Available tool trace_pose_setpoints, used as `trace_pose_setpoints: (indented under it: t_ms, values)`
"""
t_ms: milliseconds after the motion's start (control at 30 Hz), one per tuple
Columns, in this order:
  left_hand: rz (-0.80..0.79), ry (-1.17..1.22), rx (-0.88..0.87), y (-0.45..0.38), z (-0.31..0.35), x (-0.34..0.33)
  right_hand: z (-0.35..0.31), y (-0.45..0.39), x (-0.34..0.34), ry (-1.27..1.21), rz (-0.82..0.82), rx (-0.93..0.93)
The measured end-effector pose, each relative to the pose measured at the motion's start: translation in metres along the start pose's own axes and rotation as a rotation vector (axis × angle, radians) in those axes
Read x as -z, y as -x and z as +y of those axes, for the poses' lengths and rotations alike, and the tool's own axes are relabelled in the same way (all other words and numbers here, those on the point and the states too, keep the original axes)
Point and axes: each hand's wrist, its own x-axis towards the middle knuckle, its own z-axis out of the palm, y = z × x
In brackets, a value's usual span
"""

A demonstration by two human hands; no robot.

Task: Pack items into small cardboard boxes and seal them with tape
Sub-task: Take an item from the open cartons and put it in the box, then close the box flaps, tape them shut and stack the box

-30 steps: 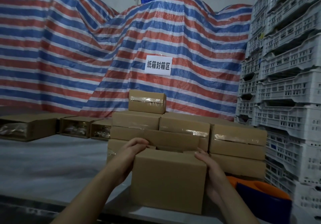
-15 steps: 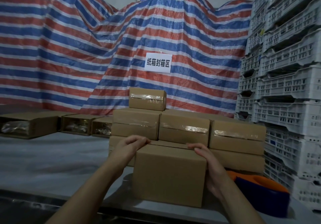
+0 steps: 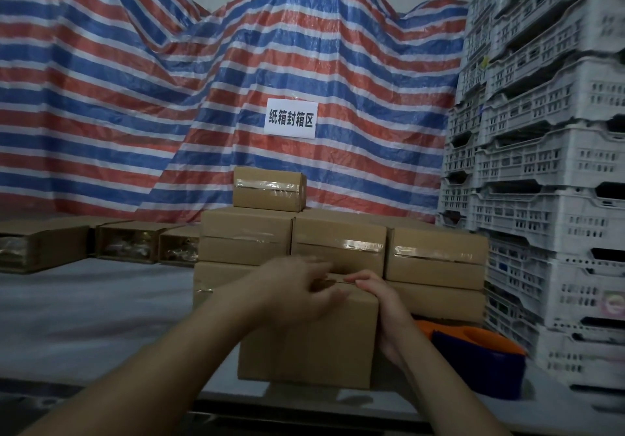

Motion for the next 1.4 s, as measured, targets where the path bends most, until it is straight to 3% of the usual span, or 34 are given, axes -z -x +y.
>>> trace_pose_setpoints:
  t_ms: [100,267,367,467,600,800,967,1033,1100,1233,1400]
  values:
    - [-0.031,-0.174,0.003,0.002,0.002,-0.014,-0.006,0.002,0.001,0.152,-0.042,-0.01]
    - [-0.032,-0.19,0.0,0.003,-0.001,-0.013,-0.028,0.007,0.046,0.909,0.025,0.28]
    - [-0.031,-0.188,-0.007,0.004,0.001,-0.013,-0.029,0.02,0.095,1.344,0.056,0.111]
    - [-0.021,-0.2,-0.006,0.004,0.002,-0.012,-0.014,0.034,0.123,1.553,0.13,-0.15]
    - [-0.008,-0.228,-0.011,0.006,0.002,-0.013,0.008,0.043,0.127,1.666,0.338,-0.039]
    - [-0.012,-0.117,0.012,0.007,0.003,-0.01,0.008,0.044,0.13,1.65,0.377,0.034]
    - [-0.103,0.286,0.104,0.005,0.004,0.003,0.011,0.052,0.125,1.666,0.446,0.124]
    - [-0.111,0.519,0.148,0.006,0.002,0.007,-0.005,0.048,0.12,1.561,0.476,0.131]
    - [-0.106,0.666,0.164,0.008,0.001,0.011,-0.035,0.04,0.11,1.304,0.495,0.184]
    - [-0.087,0.859,0.15,0.011,-0.003,0.02,-0.11,0.015,0.065,0.841,0.349,0.328]
    - [0.123,1.101,0.284,0.011,-0.013,0.026,-0.147,-0.034,0.005,0.649,0.067,0.118]
